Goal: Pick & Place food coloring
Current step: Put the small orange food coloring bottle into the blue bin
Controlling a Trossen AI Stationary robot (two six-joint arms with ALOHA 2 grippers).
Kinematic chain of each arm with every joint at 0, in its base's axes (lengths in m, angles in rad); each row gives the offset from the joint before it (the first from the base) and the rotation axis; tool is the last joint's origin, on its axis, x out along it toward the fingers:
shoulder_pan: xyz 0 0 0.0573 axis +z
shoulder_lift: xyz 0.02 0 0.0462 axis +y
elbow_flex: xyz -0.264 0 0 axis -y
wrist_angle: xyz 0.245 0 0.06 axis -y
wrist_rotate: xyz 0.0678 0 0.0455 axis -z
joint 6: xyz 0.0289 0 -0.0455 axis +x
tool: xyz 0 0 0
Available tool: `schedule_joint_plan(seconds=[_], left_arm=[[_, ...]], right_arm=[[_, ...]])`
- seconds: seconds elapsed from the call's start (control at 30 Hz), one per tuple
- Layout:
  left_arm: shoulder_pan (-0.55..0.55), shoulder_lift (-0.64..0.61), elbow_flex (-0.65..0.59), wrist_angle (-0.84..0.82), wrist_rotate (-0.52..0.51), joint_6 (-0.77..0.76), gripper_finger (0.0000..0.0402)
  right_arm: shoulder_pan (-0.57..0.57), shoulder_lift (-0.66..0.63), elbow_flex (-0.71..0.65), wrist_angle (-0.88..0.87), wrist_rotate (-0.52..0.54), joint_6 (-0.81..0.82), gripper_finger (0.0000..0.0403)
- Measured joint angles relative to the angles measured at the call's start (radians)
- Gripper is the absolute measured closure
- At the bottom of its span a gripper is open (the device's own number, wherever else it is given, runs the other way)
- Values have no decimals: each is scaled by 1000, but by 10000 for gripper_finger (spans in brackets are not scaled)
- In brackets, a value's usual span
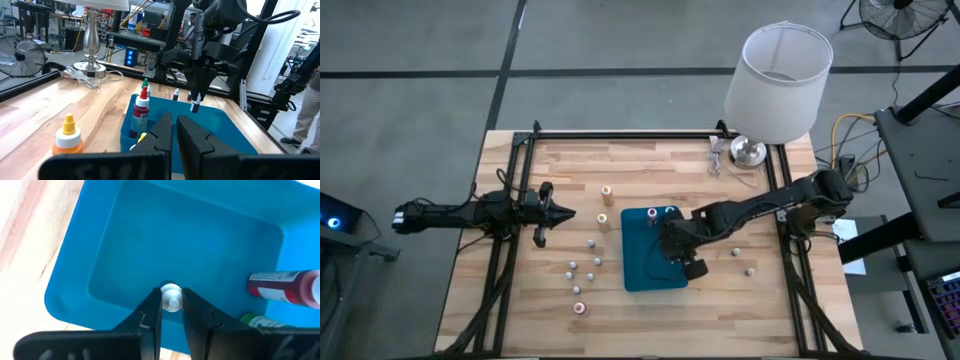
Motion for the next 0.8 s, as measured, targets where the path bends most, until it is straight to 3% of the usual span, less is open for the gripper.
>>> schedule_joint_plan(seconds=[0.8], left_arm=[[0,0,0,0,0,0,402]], right_arm=[[25,0,-67,68,-8,28,355]])
